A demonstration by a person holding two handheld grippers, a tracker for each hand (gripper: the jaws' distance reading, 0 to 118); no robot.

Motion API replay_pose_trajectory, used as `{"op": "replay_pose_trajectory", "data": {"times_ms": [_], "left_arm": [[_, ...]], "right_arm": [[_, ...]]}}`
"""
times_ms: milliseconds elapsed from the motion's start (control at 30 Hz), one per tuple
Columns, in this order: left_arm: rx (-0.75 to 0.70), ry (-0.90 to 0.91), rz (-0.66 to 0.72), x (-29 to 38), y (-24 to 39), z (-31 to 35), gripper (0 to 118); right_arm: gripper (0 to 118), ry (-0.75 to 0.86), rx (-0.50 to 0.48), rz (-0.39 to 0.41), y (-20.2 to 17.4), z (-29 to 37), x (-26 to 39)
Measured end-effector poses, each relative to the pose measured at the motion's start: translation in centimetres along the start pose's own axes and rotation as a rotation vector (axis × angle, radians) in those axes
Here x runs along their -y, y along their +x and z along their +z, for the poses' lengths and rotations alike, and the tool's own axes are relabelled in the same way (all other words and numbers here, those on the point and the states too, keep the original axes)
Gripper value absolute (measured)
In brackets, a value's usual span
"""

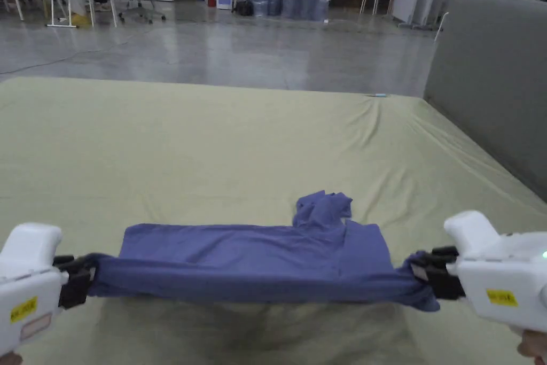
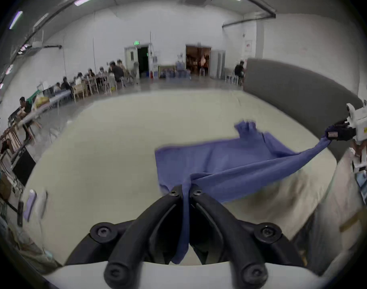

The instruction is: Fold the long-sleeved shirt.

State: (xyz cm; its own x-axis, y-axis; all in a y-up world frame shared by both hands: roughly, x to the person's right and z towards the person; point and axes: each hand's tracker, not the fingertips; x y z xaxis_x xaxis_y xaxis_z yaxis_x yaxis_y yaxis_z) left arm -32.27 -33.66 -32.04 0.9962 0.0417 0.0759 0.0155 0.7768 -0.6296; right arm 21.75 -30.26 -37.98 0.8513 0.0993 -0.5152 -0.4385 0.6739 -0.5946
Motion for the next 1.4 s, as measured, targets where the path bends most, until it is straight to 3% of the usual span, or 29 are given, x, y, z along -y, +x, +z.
{"op": "replay_pose_trajectory", "data": {"times_ms": [133,200,267,367,400,433,467,500,533,567,633,667,700,733,767,800,1000,1133,1167,1200,1300,1333,1400], "left_arm": [[0.042,-0.195,-0.019,7.2,0.3,0.0,0],[0.05,-0.258,-0.001,9.6,0.3,0.0,0],[0.054,-0.306,0.012,11.3,0.5,0.0,0],[0.057,-0.311,0.007,12.6,0.0,-0.4,0],[0.066,-0.292,0.024,12.6,-0.2,-0.3,0],[0.071,-0.264,0.051,12.5,-0.4,-0.2,0],[0.078,-0.236,0.062,11.9,-0.7,0.1,14],[0.064,-0.24,0.062,11.3,-1.0,0.2,50],[0.055,-0.249,0.062,10.5,-1.1,0.2,107],[0.031,-0.277,0.051,10.1,-1.0,1.2,116],[0.044,-0.174,0.078,8.4,-1.7,1.2,113],[0.036,-0.168,0.094,7.2,-1.9,0.8,112],[0.014,-0.162,0.124,5.2,-1.3,1.3,106],[0.022,-0.14,0.134,3.8,-1.2,0.9,69],[0.034,-0.106,0.13,2.6,-1.2,0.1,16],[0.031,-0.083,0.118,1.6,-1.0,-1.0,0],[0.005,-0.069,0.072,-4.2,-1.0,-9.9,0],[0.018,-0.067,0.07,-5.9,-0.5,-13.9,0],[0.03,-0.066,0.073,-6.1,-0.4,-14.6,0],[0.036,-0.068,0.078,-6.1,-0.3,-15.1,0],[0.041,-0.069,0.081,-5.8,-0.2,-16.4,0],[0.034,-0.074,0.082,-5.6,-0.2,-16.7,0],[0.034,-0.087,0.084,-5.1,-0.7,-17.8,0]], "right_arm": [[2,-0.279,-0.148,-0.003,-2.6,-2.6,7.6],[2,-0.354,-0.144,0.023,-3.6,-3.7,9.8],[2,-0.425,-0.182,-0.007,-4.1,-4.4,11.3],[2,-0.421,-0.17,-0.001,-4.5,-5.0,11.9],[9,-0.392,-0.146,-0.003,-4.4,-4.7,12.0],[34,-0.354,-0.121,-0.022,-4.1,-4.3,11.6],[65,-0.331,-0.115,-0.039,-3.8,-3.8,11.2],[93,-0.311,-0.085,-0.047,-3.6,-3.3,10.7],[106,-0.278,-0.075,-0.063,-3.2,-2.3,9.9],[106,-0.229,-0.065,-0.087,-2.6,-1.6,8.9],[104,-0.173,-0.022,-0.152,-1.4,-1.1,7.0],[95,-0.155,0.004,-0.202,-0.7,-1.1,5.6],[65,-0.139,0.019,-0.235,-0.1,-1.4,4.4],[0,-0.12,0.025,-0.253,0.5,-2.1,3.2],[0,-0.111,0.044,-0.272,1.1,-3.6,2.0],[0,-0.102,0.042,-0.281,1.3,-4.4,0.8],[0,-0.108,0.048,-0.237,6.0,-15.9,-11.4],[0,-0.104,0.081,-0.271,9.8,-24.5,-19.0],[4,-0.103,0.078,-0.279,10.7,-26.6,-20.6],[24,-0.108,0.074,-0.289,11.7,-28.6,-21.6],[50,-0.132,0.121,-0.355,14.0,-34.4,-24.3],[71,-0.14,0.127,-0.358,14.3,-35.6,-24.8],[65,-0.212,0.135,-0.385,15.0,-38.5,-25.4]]}}
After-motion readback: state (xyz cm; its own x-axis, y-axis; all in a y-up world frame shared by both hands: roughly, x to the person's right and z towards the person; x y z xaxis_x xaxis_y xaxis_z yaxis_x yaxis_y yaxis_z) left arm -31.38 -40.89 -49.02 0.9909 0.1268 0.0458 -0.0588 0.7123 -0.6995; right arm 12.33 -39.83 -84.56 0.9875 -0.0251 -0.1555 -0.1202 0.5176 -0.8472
